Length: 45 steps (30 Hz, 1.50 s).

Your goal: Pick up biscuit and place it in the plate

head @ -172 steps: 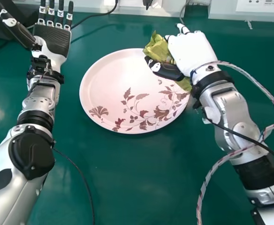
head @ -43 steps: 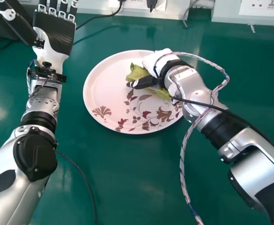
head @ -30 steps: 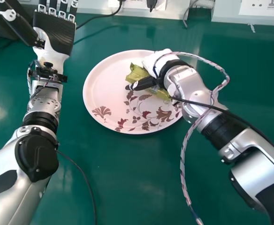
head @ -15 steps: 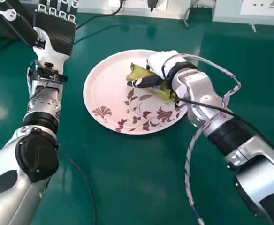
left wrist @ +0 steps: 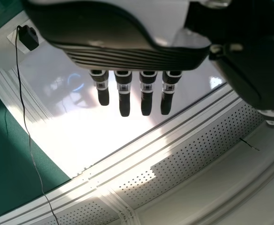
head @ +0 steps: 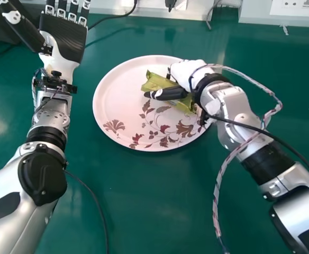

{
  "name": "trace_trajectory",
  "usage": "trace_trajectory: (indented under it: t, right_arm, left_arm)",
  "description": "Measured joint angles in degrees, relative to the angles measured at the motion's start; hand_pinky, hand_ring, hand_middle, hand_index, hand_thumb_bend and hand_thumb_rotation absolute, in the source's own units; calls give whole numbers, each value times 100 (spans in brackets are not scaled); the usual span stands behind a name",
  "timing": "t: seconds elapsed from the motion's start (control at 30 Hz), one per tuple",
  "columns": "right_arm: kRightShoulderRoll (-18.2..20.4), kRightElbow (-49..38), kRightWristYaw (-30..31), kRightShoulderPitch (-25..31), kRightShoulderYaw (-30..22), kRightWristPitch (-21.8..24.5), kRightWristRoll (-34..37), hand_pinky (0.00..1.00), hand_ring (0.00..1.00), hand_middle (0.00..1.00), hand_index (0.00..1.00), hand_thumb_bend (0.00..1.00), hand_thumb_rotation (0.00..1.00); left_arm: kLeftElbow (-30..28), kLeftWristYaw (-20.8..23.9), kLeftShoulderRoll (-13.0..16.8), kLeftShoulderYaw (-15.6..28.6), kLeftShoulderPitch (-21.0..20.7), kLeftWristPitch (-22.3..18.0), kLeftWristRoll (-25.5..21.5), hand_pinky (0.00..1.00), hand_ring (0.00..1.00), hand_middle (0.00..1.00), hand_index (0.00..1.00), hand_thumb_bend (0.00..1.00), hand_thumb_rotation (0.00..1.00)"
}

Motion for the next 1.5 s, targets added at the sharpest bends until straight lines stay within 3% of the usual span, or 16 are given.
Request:
trace_trajectory:
  t: [0.67,1.33,1.5]
  right_arm:
    - [-142,-1076,93,495,-79,272,-349,56,72,85,76,97,65]
    - [-200,-2000,184,880,-497,334,-540,56,73,86,76,98,70]
    - [-231,-2044,174,904,-579,302,-587,56,74,84,75,99,67]
  left_arm:
    - [0,41,-16,-4,0,-82,39,100,93,96,94,100,74]
    - [1,132,-28,-8,0,-88,122,100,93,96,94,100,70]
    - [1,142,-29,-9,0,-93,124,100,93,97,95,100,71]
